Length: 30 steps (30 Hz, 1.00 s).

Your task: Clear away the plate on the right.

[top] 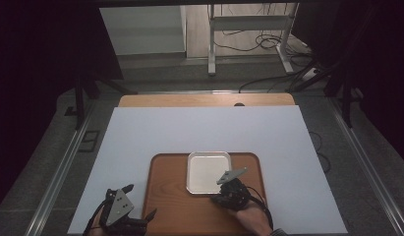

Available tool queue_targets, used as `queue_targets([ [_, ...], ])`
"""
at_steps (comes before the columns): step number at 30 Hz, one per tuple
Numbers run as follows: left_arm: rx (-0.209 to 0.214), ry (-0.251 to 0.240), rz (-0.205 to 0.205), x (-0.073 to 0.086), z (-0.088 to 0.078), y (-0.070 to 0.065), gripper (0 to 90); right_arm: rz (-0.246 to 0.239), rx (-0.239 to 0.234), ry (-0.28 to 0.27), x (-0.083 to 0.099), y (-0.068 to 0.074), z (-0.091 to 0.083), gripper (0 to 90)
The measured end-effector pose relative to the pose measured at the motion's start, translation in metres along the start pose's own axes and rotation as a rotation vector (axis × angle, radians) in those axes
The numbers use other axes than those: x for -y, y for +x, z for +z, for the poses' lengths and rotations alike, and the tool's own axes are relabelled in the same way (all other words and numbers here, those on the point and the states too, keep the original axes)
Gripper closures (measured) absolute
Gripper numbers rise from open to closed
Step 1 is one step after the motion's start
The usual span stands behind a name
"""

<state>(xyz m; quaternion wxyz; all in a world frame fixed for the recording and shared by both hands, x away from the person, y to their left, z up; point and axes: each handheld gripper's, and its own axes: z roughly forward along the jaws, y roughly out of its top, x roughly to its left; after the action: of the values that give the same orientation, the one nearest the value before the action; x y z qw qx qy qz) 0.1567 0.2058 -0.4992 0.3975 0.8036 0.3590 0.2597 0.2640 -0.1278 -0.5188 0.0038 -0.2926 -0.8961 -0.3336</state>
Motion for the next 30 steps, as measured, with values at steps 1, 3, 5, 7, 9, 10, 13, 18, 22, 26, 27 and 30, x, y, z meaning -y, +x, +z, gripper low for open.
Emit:
queue_targets([
  [1, 0.0, 0.0, 0.0, 0.0, 0.0, 0.0, 0.2, 0.0, 0.0, 0.0, 0.0, 0.0, 0.0, 87.7],
  [3, -0.001, -0.001, 0.0, 0.0, 0.0, 0.0, 0.2, 0.0, -0.002, 0.001, 0.0, 0.0, -0.001, 87.3],
  [5, -0.002, -0.002, 0.001, 0.0, 0.0, 0.0, 0.2, 0.003, -0.009, -0.001, 0.001, 0.001, -0.002, 86.4],
  [7, -0.003, -0.003, 0.0, 0.0, 0.0, 0.0, 0.2, 0.001, -0.017, -0.005, 0.001, 0.002, -0.004, 84.5],
  [9, 0.0, -0.003, -0.004, 0.0, -0.001, 0.0, 0.2, 0.002, -0.022, -0.005, 0.002, 0.003, -0.004, 83.9],
  [10, 0.002, -0.003, -0.006, 0.0, -0.001, 0.0, 0.2, 0.002, -0.023, -0.005, 0.002, 0.003, -0.005, 83.3],
  [13, 0.007, 0.0, -0.016, 0.0, -0.001, 0.0, 0.2, 0.005, -0.032, -0.014, 0.002, 0.004, -0.008, 81.3],
  [18, 0.009, -0.001, -0.021, 0.0, -0.001, 0.0, 0.3, 0.011, -0.034, -0.032, 0.002, 0.005, -0.013, 78.8],
  [22, 0.012, 0.002, -0.023, 0.0, -0.001, 0.0, 0.3, 0.023, -0.03, -0.05, 0.002, 0.003, -0.017, 75.2],
  [26, 0.012, 0.005, -0.022, 0.0, -0.001, 0.0, 0.3, 0.035, -0.023, -0.06, 0.002, 0.002, -0.021, 71.6],
  [27, 0.012, 0.005, -0.022, 0.0, -0.001, 0.0, 0.3, 0.037, -0.021, -0.064, 0.002, 0.001, -0.022, 70.8],
  [30, 0.013, 0.007, -0.021, 0.0, -0.001, 0.0, 0.3, 0.04, -0.015, -0.072, 0.002, 0.0, -0.025, 67.5],
])
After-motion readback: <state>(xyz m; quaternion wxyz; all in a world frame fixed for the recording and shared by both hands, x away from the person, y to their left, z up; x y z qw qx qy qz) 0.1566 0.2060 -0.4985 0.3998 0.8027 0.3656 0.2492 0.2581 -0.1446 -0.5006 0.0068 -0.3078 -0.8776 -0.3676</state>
